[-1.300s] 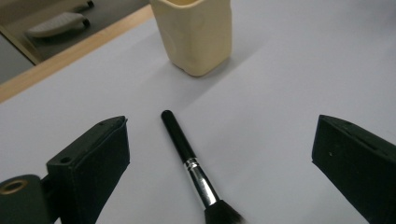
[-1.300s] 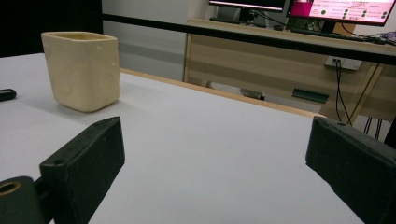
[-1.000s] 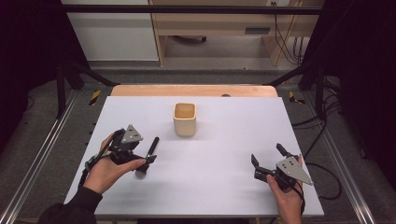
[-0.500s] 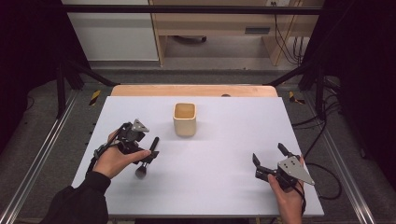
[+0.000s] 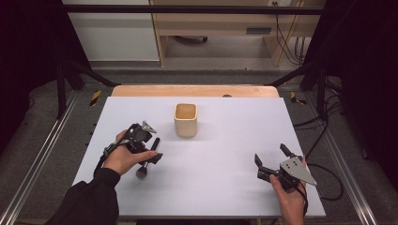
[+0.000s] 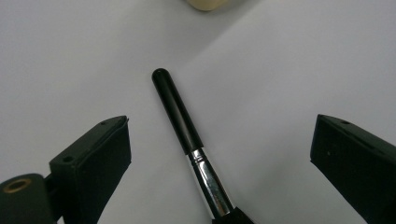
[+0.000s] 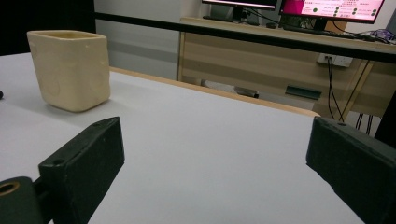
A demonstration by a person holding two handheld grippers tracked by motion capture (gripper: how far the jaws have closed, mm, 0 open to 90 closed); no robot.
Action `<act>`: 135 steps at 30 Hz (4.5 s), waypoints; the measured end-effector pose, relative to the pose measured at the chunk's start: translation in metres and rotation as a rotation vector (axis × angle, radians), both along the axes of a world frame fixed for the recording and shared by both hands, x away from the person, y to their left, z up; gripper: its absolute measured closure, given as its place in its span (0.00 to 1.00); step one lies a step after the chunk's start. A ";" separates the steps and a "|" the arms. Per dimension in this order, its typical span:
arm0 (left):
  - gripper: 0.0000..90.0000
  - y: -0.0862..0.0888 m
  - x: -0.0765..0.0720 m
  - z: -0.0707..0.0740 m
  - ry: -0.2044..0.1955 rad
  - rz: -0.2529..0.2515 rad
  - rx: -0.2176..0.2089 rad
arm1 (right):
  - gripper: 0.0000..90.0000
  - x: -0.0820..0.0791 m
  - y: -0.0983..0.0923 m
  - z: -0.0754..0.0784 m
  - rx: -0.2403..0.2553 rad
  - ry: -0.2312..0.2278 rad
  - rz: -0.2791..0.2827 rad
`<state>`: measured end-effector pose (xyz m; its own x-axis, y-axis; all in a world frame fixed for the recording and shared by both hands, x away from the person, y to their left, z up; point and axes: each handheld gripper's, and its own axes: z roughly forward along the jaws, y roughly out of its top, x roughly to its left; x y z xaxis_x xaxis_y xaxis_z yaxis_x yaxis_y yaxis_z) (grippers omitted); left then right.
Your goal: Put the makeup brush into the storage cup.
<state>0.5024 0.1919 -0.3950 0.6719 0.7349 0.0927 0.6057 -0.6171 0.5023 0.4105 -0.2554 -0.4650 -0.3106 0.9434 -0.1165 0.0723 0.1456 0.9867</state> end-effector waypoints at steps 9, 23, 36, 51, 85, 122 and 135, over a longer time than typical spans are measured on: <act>0.07 -0.001 0.005 -0.018 0.028 0.032 0.016 | 0.05 0.000 -0.001 0.000 0.006 0.000 -0.002; 0.19 0.004 0.013 -0.032 0.052 0.123 0.037 | 0.05 0.001 0.000 -0.001 0.007 0.005 0.006; 0.20 0.005 0.016 -0.033 0.052 0.164 0.026 | 0.05 -0.001 -0.002 -0.001 0.021 0.005 -0.002; 0.28 0.006 0.015 -0.034 0.090 0.188 0.021 | 0.05 0.000 0.000 -0.002 0.017 0.015 0.008; 0.67 0.006 0.020 -0.050 0.154 0.236 -0.001 | 0.05 0.001 0.001 -0.002 0.020 0.021 0.017; 0.82 -0.004 -0.022 -0.003 -0.024 -0.016 -0.090 | 0.05 0.000 0.024 -0.005 -0.074 0.035 0.071; 0.82 -0.037 -0.025 0.009 -0.013 -0.143 -0.054 | 0.05 -0.009 0.087 0.010 -0.399 0.011 0.228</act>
<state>0.4771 0.1549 -0.3864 0.7693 0.6356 0.0648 0.5064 -0.6685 0.5446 0.4015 -0.1684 -0.4551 -0.5085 0.7325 -0.4526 0.0042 0.5278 0.8494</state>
